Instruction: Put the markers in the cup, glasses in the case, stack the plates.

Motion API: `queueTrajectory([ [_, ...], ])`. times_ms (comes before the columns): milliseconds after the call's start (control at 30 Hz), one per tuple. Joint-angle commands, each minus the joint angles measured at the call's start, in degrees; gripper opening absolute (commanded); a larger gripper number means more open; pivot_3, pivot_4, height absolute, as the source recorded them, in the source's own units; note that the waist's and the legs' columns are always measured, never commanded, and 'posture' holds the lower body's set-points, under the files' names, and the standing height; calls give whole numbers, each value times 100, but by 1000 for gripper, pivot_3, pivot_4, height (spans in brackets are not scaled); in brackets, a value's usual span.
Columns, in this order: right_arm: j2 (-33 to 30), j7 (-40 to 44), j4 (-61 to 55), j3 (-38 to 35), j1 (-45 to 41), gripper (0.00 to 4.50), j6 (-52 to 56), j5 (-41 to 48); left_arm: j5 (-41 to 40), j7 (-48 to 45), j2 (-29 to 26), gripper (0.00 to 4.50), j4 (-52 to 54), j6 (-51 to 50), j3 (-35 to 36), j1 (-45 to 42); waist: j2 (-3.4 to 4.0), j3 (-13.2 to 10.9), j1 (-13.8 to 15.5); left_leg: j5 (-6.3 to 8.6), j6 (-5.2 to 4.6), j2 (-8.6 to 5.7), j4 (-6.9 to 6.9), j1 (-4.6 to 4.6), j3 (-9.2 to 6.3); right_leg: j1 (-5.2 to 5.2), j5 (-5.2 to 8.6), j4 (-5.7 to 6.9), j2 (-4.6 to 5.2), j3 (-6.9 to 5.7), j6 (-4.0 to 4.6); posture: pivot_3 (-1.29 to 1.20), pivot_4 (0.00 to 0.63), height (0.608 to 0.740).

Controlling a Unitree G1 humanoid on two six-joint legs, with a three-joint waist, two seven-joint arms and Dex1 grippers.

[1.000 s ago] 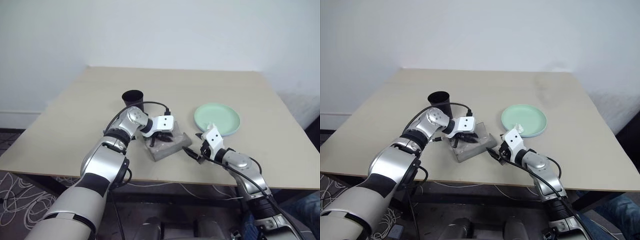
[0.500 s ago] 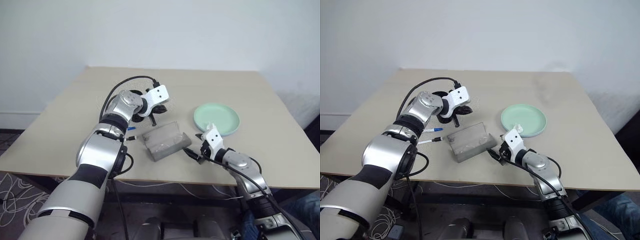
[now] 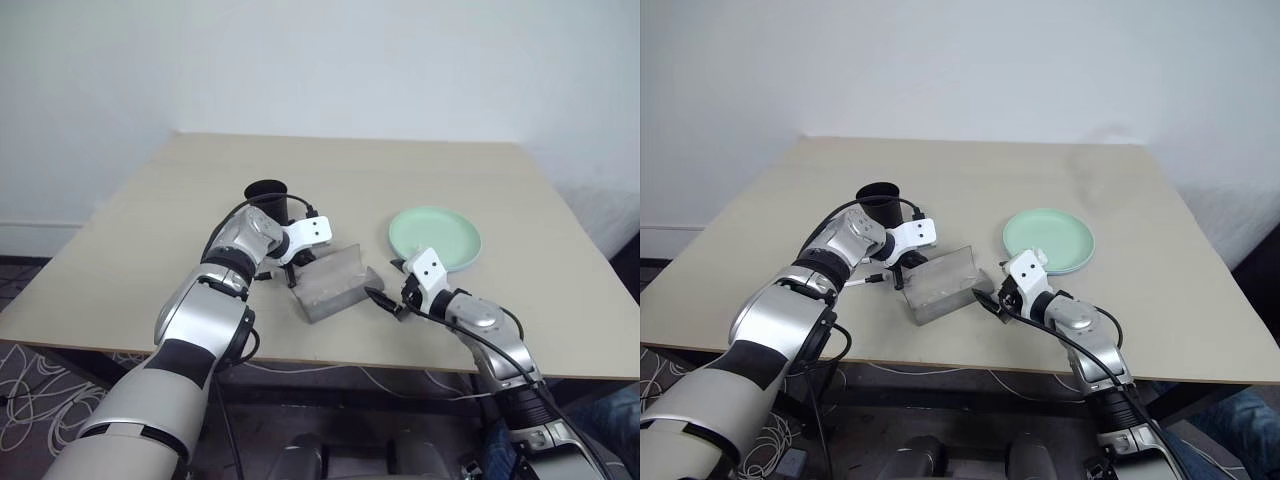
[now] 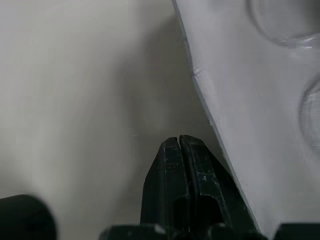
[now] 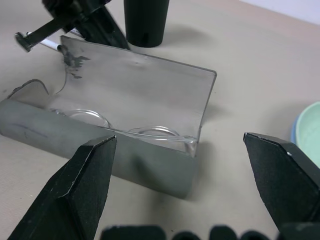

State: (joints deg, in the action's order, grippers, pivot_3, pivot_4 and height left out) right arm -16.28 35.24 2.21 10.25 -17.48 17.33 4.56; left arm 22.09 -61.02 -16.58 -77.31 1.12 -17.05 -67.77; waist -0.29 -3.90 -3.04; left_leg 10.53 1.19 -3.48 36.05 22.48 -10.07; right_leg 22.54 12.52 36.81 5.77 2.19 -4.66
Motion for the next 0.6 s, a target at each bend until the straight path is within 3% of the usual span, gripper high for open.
queueTrajectory([
  [33, -16, -6, -61, -133, -96, 4409, -119, 94, -504, -508, 26, 9, 312, -139, 395, -252, 0, 0, -1, 0, 0, 0, 0, 1, 0, 0, 0, 0, 0, 0, 0, 0, 0, 740],
  [167, 52, -205, 114, -379, -235, 4409, -157, 160, -841, -1228, 95, 9, 637, -170, 554, -186, 0, 0, 1, 0, 0, 0, 0, 1, 0, -1, 0, -1, 1, 0, 0, 0, 0, 740],
  [333, 98, -324, 328, -582, -427, 4409, -218, 235, -825, -1768, 138, 9, 1358, -260, 259, 342, 5, 3, -16, 0, 0, 0, -1, -4, 1, -2, 0, 0, 0, 2, 1, 0, 0, 740],
  [600, 154, -450, 572, -707, -636, 4409, -326, 286, -600, -1462, -130, 9, 2092, -545, -114, 985, 5, 3, -21, 0, 0, 3, -4, -35, 5, -25, 0, 3, -2, 8, 1, 0, 0, 740],
])
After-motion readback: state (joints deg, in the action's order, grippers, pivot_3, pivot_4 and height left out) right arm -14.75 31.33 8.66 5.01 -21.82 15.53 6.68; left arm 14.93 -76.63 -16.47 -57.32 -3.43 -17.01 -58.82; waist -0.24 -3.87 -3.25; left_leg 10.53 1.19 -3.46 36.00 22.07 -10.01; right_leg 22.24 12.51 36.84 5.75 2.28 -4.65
